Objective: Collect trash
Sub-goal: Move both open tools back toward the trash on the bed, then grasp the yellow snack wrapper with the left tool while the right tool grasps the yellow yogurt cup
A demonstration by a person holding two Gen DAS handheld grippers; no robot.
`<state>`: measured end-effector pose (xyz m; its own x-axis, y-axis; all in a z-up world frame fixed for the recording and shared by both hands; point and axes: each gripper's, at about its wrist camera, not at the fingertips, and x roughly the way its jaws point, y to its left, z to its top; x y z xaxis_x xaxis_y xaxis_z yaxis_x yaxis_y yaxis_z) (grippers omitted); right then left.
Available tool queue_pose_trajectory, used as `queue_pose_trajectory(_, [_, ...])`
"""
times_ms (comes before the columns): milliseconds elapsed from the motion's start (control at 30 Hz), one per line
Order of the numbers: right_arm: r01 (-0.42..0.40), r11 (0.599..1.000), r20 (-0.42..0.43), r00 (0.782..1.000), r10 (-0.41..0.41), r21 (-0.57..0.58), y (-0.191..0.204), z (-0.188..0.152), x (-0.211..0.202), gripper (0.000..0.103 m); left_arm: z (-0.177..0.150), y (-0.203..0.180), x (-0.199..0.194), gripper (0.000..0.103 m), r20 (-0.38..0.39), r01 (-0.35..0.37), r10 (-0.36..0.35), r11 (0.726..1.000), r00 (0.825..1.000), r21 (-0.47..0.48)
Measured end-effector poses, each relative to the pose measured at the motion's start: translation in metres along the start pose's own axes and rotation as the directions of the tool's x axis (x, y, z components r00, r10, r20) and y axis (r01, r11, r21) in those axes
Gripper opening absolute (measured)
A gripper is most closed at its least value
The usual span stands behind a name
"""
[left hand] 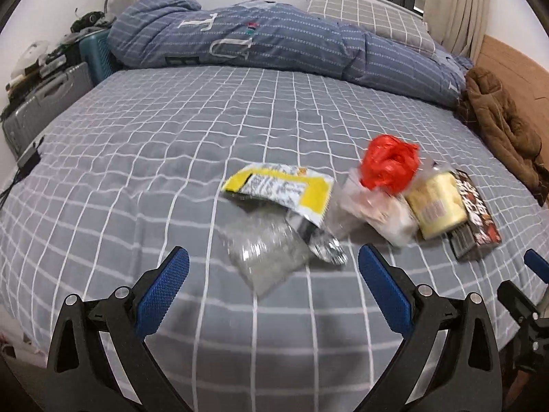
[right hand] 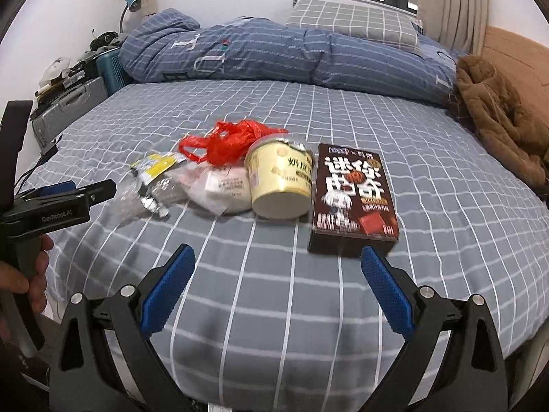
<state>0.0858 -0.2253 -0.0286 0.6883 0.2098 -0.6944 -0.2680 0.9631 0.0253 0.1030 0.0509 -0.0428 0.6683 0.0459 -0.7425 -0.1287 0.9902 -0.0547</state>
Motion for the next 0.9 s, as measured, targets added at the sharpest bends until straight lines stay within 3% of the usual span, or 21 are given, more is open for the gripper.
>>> queue_pose_trajectory(433, [-0.006, 1.000, -0.032, 0.999, 0.006, -0.016, -0.006, 0.045, 0.069, 0.093, 0.051, 0.008, 0.090, 0.097, -0.076, -0.002, 0.006, 0.999, 0.997, 0.053])
queue_pose_trajectory(767, [-0.042, 0.999, -0.078, 0.996, 0.042, 0.003, -0.008, 0.057, 0.100, 0.087, 0.068, 0.004, 0.127, 0.097, -0.114, 0.050, -0.041, 0.996, 0.993, 0.077])
queue_pose_trajectory(900, [-0.043, 0.999, -0.096, 0.994, 0.043, 0.006, -0.006, 0.057, 0.109, 0.085, 0.069, 0.003, 0.139, 0.092, -0.130, 0.044, -0.032, 0.995, 0.991, 0.089])
